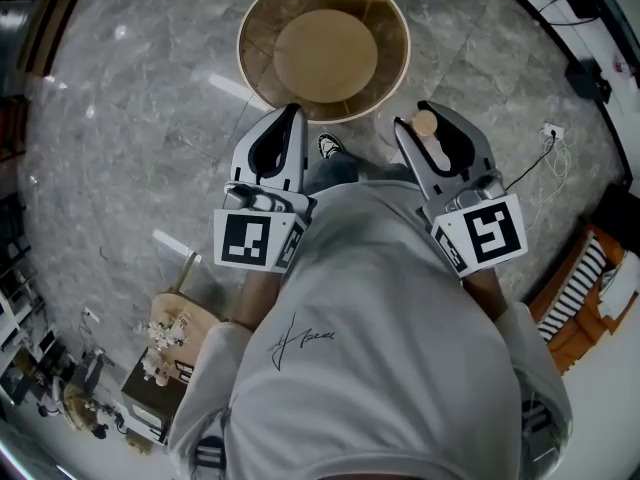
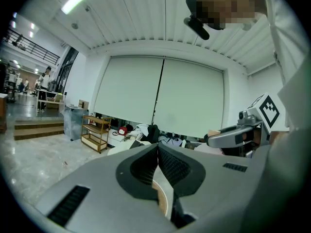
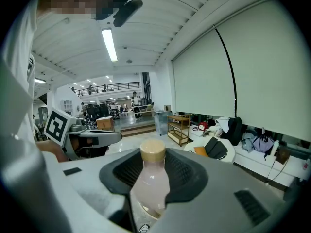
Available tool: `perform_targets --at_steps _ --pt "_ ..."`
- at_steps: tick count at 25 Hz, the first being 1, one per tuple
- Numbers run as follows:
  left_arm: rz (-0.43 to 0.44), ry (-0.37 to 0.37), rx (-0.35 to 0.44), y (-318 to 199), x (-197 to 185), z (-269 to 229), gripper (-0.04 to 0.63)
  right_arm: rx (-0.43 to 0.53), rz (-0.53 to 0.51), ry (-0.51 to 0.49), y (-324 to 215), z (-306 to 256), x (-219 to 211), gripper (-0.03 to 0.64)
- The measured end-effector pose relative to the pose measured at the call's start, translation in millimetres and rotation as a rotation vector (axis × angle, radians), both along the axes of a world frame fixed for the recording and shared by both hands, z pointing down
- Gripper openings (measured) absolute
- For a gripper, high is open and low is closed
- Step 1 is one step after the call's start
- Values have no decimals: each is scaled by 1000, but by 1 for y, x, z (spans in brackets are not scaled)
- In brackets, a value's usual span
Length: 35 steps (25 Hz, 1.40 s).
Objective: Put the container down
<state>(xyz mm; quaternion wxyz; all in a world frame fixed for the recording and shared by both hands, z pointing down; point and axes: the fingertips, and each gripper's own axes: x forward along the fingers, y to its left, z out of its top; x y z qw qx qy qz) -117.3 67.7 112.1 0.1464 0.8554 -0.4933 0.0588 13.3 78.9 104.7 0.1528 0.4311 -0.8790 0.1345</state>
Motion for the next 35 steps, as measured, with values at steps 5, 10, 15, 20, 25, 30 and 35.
perform_targets --at_steps 5,10,15,20,25,30,35 --pt "17 4 -11 -11 -12 7 18 2 21 6 -8 2 -8 147" --pt "11 22 -29 -19 -18 14 18 -7 24 19 -15 8 -10 147" --pt "-4 20 -61 -30 -17 25 18 -7 7 23 -26 12 -8 147" --pt "-11 3 -60 -46 -9 29 18 -24 -11 5 -44 23 -3 147" --pt "-25 8 -75 -57 -4 35 18 -38 -51 2 -62 36 -6 147" --pt "-21 -2 -94 -66 9 44 18 -44 -84 -4 -76 45 -4 147" --pt "-29 0 -106 -73 14 50 18 -58 -109 -3 -85 56 -2 147"
